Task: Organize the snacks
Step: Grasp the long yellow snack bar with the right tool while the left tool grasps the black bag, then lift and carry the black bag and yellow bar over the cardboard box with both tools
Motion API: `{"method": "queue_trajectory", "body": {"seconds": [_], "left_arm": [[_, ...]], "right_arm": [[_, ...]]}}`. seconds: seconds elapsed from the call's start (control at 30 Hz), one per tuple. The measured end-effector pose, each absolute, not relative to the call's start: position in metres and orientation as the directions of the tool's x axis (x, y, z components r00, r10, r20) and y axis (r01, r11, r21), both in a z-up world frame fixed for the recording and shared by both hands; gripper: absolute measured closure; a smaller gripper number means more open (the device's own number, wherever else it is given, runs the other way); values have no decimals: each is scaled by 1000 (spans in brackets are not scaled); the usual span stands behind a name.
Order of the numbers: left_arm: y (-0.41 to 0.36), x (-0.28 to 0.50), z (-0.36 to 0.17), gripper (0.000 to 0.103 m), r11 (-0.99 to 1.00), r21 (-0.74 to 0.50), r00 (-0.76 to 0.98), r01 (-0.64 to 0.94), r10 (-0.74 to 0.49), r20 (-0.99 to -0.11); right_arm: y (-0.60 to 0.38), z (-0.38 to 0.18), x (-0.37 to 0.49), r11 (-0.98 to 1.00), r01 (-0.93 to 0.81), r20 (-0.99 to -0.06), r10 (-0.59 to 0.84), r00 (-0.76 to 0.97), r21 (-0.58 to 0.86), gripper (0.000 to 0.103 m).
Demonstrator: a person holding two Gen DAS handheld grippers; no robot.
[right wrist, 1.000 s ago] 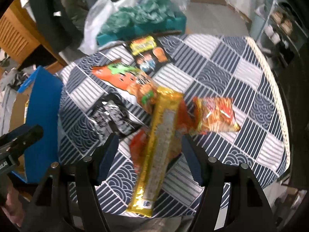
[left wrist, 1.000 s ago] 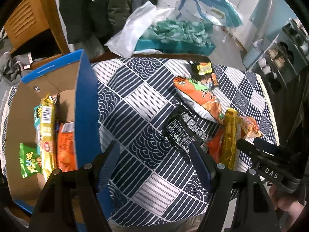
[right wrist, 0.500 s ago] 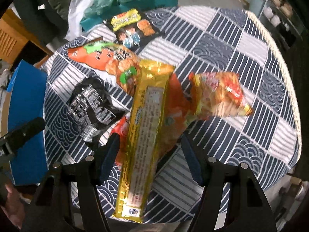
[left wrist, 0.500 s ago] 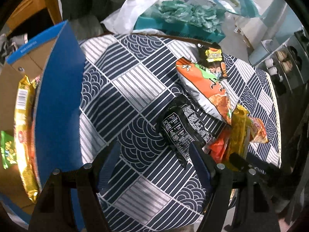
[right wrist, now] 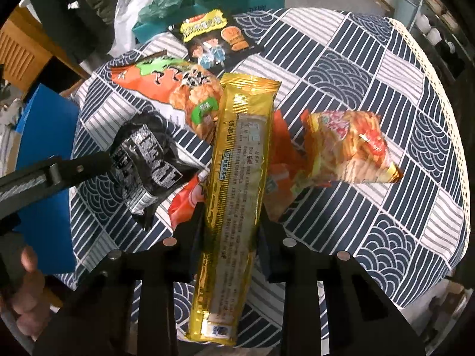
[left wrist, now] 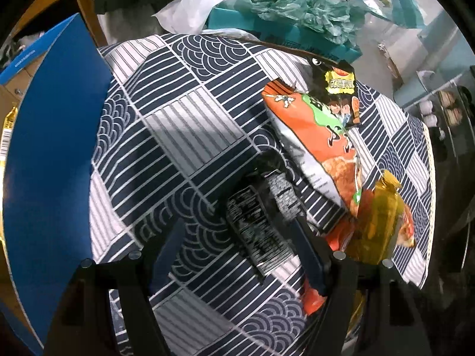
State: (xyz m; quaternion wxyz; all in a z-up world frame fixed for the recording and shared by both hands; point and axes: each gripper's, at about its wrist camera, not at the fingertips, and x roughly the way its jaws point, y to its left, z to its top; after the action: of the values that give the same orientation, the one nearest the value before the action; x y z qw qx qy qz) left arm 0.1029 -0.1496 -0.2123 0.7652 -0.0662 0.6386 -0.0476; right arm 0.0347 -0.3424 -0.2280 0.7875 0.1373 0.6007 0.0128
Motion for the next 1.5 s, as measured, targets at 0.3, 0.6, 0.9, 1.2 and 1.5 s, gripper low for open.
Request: {"method": "queue_trajectory", "body": {"seconds": [0.3,0.6,0.9,1.2,1.5], "left_arm": [[-164,118,-236,28,977,-197,128,-81,-186,-974],[-174,125,-248,20,972,-201,131,-124,-185,-974],[-201,117,-259,9,992,-123,120,-19,-120,-986],[-219,104,-263,20,992,-44,161,115,-62,-985],[-194,102,-254,31,986,-127,155,106,-142,-978]], "right_arm": [[-349,-220,37,955,134,-931,215,295,263,74],[-356,-218,37,953,137,-927,219,304,270,74],[-365,-218,37,945,163,-925,226,306,285,74],[-365,-217,38,944,163,-924,226,310,286,74],[-360,-209,37,952,144,-921,212,325,270,74]]}}
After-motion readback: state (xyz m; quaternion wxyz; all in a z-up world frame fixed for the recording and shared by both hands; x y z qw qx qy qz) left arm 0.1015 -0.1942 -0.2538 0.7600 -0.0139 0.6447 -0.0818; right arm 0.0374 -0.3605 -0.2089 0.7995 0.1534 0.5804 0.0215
